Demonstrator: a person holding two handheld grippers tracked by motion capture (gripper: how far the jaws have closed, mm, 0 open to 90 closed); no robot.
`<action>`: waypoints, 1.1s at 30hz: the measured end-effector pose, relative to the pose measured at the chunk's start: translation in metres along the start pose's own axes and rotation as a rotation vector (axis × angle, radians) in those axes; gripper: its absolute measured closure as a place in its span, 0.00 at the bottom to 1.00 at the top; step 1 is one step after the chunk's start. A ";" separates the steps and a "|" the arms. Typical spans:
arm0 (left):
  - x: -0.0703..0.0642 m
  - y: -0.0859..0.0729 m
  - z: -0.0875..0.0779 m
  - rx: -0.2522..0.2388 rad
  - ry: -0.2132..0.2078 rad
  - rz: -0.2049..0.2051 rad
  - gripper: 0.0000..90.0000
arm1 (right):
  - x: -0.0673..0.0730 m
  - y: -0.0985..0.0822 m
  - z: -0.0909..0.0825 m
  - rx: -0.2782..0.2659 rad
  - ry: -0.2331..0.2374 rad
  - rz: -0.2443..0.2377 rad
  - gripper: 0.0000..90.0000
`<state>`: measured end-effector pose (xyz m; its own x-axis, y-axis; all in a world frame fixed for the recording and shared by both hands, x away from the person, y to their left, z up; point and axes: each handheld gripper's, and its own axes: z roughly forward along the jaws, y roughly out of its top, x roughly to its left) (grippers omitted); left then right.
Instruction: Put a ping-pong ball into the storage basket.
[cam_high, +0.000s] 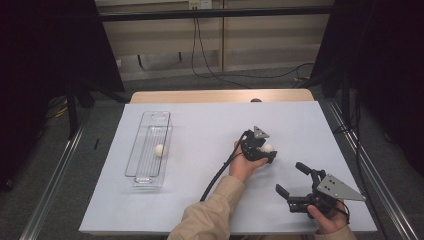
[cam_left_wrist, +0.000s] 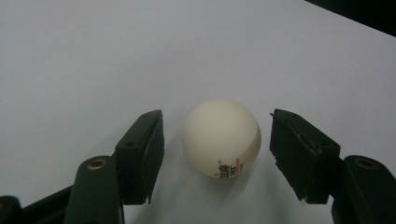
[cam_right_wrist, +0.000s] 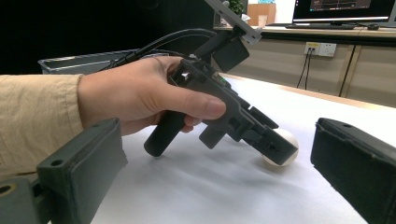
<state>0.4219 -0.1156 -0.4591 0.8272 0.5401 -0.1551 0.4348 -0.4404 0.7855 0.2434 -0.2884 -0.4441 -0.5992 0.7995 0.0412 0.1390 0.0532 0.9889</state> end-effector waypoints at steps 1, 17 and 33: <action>0.000 0.000 0.001 0.009 0.003 0.010 0.41 | 0.000 0.000 0.000 0.000 0.000 0.000 0.02; -0.001 0.000 0.007 0.031 0.012 0.015 0.54 | 0.000 0.000 0.000 0.003 -0.002 -0.001 0.02; 0.002 0.001 -0.003 0.036 -0.012 -0.014 0.57 | 0.000 0.000 0.000 0.001 -0.004 -0.007 0.02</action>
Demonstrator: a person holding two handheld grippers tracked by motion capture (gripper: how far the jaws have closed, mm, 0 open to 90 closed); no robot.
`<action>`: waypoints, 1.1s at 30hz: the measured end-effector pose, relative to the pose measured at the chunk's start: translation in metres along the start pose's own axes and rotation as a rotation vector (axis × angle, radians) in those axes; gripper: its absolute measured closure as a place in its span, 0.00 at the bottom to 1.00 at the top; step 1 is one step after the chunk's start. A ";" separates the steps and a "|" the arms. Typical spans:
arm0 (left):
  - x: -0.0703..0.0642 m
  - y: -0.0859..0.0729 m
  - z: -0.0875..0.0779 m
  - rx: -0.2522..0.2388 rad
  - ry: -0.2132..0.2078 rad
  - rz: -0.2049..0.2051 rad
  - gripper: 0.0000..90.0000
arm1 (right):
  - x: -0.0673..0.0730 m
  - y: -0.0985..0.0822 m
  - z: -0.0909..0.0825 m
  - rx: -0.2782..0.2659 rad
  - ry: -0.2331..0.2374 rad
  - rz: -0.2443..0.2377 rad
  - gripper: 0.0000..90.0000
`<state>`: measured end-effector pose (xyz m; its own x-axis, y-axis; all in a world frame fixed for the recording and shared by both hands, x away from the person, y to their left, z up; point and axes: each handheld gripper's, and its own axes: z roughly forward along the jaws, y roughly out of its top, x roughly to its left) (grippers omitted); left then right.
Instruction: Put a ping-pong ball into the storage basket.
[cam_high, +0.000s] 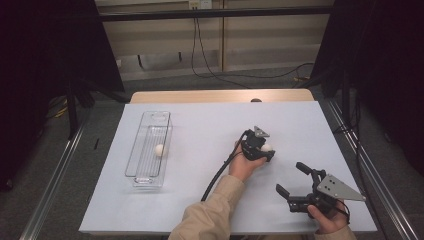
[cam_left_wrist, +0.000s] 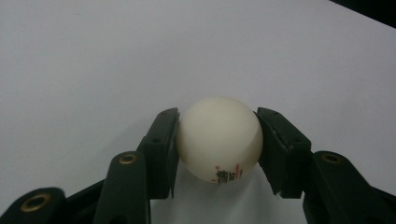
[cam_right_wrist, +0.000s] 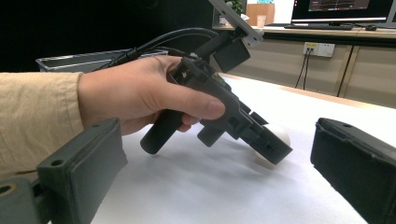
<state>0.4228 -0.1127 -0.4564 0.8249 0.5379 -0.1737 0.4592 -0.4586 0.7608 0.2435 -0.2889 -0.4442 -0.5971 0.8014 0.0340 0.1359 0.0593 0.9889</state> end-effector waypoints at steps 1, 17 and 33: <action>0.000 0.000 -0.001 0.001 -0.004 -0.002 0.57 | 0.000 0.000 0.000 0.000 0.000 -0.001 0.02; 0.006 -0.004 -0.019 0.007 -0.013 -0.008 0.57 | 0.000 0.000 0.000 0.000 -0.002 0.000 0.02; 0.009 -0.009 -0.035 0.018 -0.031 0.000 0.57 | 0.000 0.000 0.001 0.003 -0.003 -0.005 0.02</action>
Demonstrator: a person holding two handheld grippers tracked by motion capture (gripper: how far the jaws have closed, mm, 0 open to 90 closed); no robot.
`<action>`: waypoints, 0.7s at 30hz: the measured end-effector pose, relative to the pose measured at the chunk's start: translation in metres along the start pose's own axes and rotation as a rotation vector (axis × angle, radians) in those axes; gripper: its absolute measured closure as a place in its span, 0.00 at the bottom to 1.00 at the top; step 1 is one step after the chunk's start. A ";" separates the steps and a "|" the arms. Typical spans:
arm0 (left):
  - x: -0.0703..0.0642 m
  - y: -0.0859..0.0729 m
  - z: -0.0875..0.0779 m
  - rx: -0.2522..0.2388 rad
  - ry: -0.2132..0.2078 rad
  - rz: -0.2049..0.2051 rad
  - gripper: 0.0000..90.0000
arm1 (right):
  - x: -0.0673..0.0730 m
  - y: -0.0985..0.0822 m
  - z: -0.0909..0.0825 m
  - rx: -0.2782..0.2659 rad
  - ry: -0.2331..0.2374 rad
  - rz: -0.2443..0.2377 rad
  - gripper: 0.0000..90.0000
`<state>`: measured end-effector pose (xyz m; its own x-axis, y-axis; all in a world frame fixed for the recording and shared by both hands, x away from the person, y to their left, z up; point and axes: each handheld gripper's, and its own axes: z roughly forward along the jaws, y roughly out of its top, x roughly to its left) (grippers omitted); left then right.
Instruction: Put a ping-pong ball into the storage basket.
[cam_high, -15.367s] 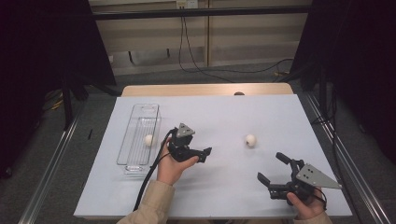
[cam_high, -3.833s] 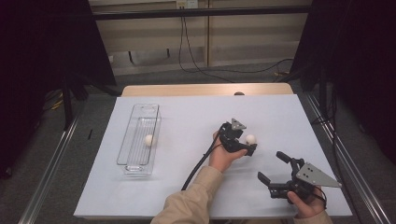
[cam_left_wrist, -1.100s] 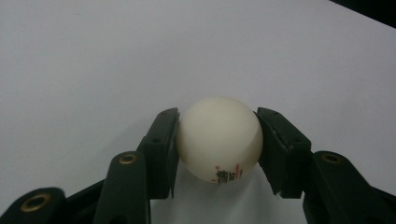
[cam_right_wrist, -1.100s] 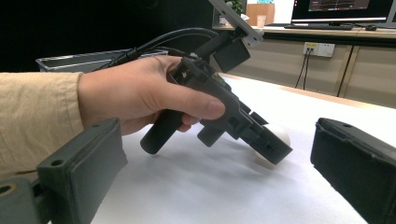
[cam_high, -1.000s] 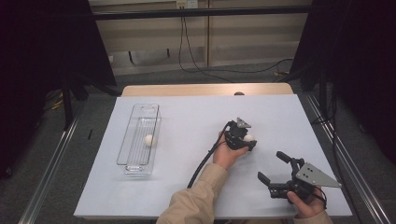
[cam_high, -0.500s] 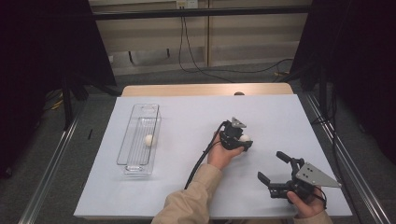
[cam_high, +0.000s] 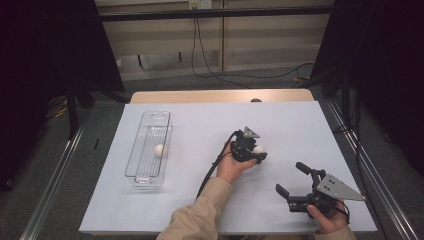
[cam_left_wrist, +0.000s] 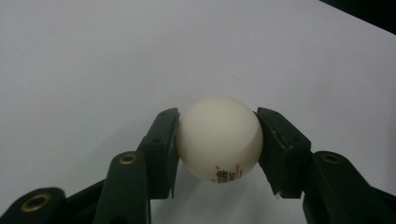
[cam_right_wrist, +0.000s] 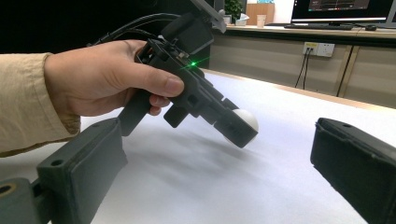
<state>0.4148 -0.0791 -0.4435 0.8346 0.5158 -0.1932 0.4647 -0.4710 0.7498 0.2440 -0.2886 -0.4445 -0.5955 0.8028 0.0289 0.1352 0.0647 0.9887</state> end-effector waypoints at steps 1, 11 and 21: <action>0.000 0.000 -0.001 0.001 -0.002 0.000 0.57 | 0.000 0.000 0.000 0.000 -0.002 0.001 0.02; 0.004 -0.004 -0.008 -0.003 -0.010 -0.008 0.57 | 0.000 0.000 0.000 0.000 -0.001 0.000 0.02; 0.005 -0.007 -0.015 -0.001 -0.011 -0.008 0.57 | 0.000 0.000 0.000 0.000 -0.001 -0.002 0.02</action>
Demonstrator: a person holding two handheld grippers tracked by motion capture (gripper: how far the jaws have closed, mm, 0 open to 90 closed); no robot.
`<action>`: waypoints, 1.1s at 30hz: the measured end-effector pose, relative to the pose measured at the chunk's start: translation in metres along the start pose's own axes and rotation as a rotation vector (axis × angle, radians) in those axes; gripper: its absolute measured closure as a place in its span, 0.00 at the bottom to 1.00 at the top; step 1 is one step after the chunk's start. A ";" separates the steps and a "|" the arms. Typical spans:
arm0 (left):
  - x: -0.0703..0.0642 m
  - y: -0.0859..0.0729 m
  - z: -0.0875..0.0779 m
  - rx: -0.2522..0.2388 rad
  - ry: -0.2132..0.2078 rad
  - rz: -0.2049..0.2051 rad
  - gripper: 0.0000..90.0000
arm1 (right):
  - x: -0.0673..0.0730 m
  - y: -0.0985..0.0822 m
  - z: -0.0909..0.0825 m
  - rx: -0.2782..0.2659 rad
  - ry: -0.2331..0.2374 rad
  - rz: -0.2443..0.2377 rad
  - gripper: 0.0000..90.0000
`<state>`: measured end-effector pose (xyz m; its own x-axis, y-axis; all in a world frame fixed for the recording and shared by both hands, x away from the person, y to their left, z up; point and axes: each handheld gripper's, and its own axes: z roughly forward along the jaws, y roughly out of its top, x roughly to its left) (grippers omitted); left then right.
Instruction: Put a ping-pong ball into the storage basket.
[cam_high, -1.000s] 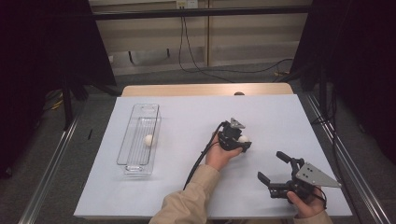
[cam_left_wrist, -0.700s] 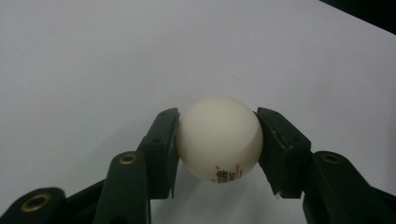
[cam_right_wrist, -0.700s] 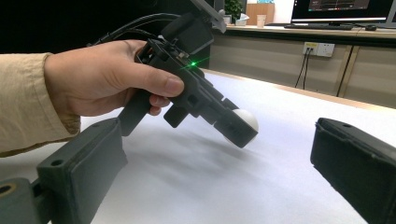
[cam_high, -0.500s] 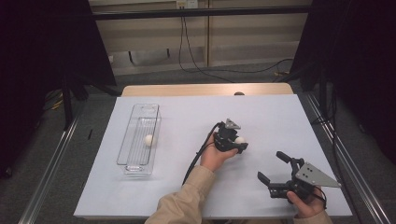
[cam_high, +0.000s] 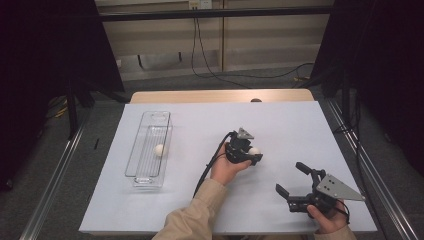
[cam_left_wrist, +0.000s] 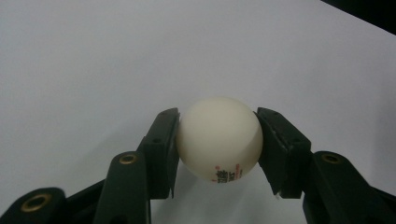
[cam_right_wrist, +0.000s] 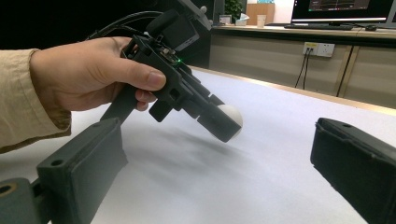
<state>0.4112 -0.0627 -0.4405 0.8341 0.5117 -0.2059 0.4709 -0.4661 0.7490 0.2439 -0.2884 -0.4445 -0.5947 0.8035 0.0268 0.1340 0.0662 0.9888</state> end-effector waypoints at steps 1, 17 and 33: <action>0.000 0.000 -0.001 0.002 -0.001 -0.002 0.57 | 0.000 0.000 0.000 0.000 0.000 0.001 0.02; 0.008 -0.006 -0.012 -0.013 0.002 -0.024 0.57 | 0.000 0.000 0.000 0.003 -0.003 -0.001 0.02; 0.012 -0.013 -0.021 -0.003 0.006 -0.035 0.57 | 0.000 0.000 0.001 0.003 -0.002 0.000 0.02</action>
<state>0.4096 -0.0354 -0.4395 0.8155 0.5320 -0.2278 0.4984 -0.4456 0.7436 0.2444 -0.2880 -0.4449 -0.5933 0.8045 0.0262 0.1358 0.0680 0.9884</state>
